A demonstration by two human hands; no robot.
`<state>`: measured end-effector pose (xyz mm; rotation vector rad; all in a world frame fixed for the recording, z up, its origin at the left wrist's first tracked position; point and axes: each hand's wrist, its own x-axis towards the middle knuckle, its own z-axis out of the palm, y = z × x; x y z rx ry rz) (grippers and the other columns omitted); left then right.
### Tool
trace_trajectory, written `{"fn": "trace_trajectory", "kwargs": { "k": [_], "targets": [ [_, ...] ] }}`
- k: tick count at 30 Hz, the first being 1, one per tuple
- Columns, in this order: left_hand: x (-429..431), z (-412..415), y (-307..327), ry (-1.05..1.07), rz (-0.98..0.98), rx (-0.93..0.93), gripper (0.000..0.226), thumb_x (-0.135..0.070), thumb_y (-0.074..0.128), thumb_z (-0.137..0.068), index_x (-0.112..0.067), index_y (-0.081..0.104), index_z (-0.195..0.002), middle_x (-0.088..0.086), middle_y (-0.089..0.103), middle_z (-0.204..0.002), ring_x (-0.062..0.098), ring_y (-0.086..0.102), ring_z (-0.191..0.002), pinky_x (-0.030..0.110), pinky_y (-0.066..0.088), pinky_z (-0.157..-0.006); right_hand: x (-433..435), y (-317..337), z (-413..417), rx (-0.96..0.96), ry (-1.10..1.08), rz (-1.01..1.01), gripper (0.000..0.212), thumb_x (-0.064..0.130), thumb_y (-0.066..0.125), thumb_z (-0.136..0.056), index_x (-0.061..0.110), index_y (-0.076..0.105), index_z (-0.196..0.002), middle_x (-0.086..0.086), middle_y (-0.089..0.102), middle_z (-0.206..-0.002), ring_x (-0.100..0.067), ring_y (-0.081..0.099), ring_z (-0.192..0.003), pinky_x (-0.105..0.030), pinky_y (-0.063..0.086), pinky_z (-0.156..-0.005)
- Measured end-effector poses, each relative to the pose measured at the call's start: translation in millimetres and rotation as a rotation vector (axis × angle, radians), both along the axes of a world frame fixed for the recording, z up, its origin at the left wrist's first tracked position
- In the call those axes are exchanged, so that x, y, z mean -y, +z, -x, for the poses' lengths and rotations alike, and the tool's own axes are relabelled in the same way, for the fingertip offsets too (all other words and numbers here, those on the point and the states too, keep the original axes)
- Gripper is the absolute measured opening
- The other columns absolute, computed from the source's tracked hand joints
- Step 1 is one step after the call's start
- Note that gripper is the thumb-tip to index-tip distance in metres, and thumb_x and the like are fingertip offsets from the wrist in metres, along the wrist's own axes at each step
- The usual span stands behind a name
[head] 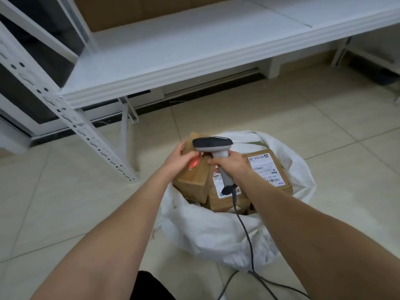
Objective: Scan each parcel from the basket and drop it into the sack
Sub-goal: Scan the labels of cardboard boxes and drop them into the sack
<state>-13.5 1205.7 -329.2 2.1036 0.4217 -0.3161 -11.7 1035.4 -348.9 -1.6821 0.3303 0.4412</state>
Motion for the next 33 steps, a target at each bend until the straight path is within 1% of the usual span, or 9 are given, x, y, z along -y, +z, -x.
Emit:
{"fn": "trace_trajectory", "kwargs": {
  "k": [2, 4, 9, 12, 14, 17, 20, 26, 33],
  "targets": [
    [0.4, -2.5, -1.9, -0.175, -0.273, -0.029, 0.099, -0.062, 0.067, -0.067, -0.042, 0.014, -0.148, 0.008, 0.039, -0.142, 0.029, 0.045, -0.124, 0.044, 0.041, -0.103, -7.6, -7.4, -0.2, -0.021, -0.060, -0.074, 0.025, 0.015, 0.082, -0.075, 0.012, 0.064, -0.091, -0.012, 0.070, -0.099, -0.025, 0.068, -0.087, -0.037, 0.058, -0.085],
    [5.6, -5.9, -2.7, -0.225, -0.472, -0.065, 0.101, -0.062, 0.066, -0.069, -0.039, 0.007, -0.148, 0.011, 0.030, -0.143, 0.033, 0.036, -0.130, 0.046, 0.036, -0.107, -13.1, -11.0, -0.2, -0.008, -0.134, -0.126, 0.023, 0.017, 0.083, -0.075, 0.014, 0.063, -0.086, -0.012, 0.070, -0.096, -0.027, 0.068, -0.088, -0.040, 0.058, -0.084],
    [33.3, -6.1, 3.1, -0.349, -0.710, -0.136, 0.101, -0.073, 0.063, -0.064, -0.039, 0.014, -0.145, 0.009, 0.027, -0.139, 0.033, 0.039, -0.124, 0.045, 0.043, -0.098, -8.1, -15.7, 3.8, -0.003, -0.259, -0.289, 0.030, 0.020, 0.082, -0.077, 0.007, 0.066, -0.099, -0.014, 0.069, -0.093, -0.026, 0.067, -0.080, -0.041, 0.059, -0.076],
    [32.0, -4.4, 7.6, -0.202, -0.709, -0.179, 0.100, -0.076, 0.056, -0.067, -0.031, 0.017, -0.147, 0.012, 0.033, -0.137, 0.035, 0.049, -0.118, 0.040, 0.048, -0.090, 0.6, -22.9, 6.1, -0.052, -0.415, -0.410, 0.028, 0.015, 0.080, -0.079, 0.002, 0.063, -0.098, -0.015, 0.069, -0.084, -0.022, 0.067, -0.063, -0.031, 0.055, -0.059],
    [27.4, -1.4, 14.1, -0.090, -0.689, -0.166, 0.098, -0.075, 0.054, -0.071, -0.026, 0.018, -0.149, 0.014, 0.033, -0.136, 0.036, 0.051, -0.117, 0.038, 0.048, -0.087, 4.3, -34.3, 7.6, -0.151, -0.446, -0.345, 0.037, 0.016, 0.080, -0.078, 0.002, 0.060, -0.105, -0.016, 0.069, -0.082, -0.026, 0.067, -0.066, -0.035, 0.057, -0.066],
    [23.3, 5.7, 20.0, -0.053, -0.702, -0.168, 0.095, -0.072, 0.054, -0.074, -0.026, 0.018, -0.148, 0.015, 0.031, -0.134, 0.037, 0.049, -0.117, 0.037, 0.046, -0.083, 0.8, -57.9, 16.6, -0.324, -0.333, -0.210, 0.056, 0.017, 0.082, -0.074, 0.000, 0.057, -0.121, -0.021, 0.065, -0.098, -0.036, 0.065, -0.087, -0.052, 0.055, -0.087],
    [20.6, 12.7, 13.7, -0.091, -0.721, -0.272, 0.100, -0.069, 0.057, -0.075, -0.026, 0.008, -0.151, 0.016, 0.025, -0.136, 0.037, 0.044, -0.120, 0.039, 0.046, -0.085, -14.0, -61.5, 31.2, -0.380, -0.258, -0.172, 0.057, 0.014, 0.077, -0.080, 0.000, 0.052, -0.129, -0.022, 0.061, -0.113, -0.038, 0.061, -0.100, -0.053, 0.050, -0.096],
    [8.9, 13.1, 7.4, -0.047, -0.760, -0.339, 0.109, -0.070, 0.061, -0.073, -0.026, -0.001, -0.152, 0.016, 0.023, -0.135, 0.036, 0.046, -0.116, 0.040, 0.047, -0.091, -8.3, -54.7, 28.7, -0.326, -0.240, -0.085, 0.047, 0.013, 0.069, -0.089, 0.002, 0.051, -0.131, -0.012, 0.057, -0.094, -0.033, 0.058, -0.102, -0.049, 0.048, -0.099],
    [9.1, 12.9, 9.9, -0.041, -0.855, -0.435, 0.119, -0.072, 0.061, -0.071, -0.023, -0.012, -0.152, 0.019, 0.016, -0.141, 0.037, 0.042, -0.120, 0.039, 0.043, -0.096, -8.1, -52.8, 29.7, -0.325, -0.226, -0.072, 0.041, 0.016, 0.069, -0.089, 0.004, 0.054, -0.124, -0.016, 0.061, -0.106, -0.036, 0.062, -0.107, -0.051, 0.051, -0.096]
  ]
}}
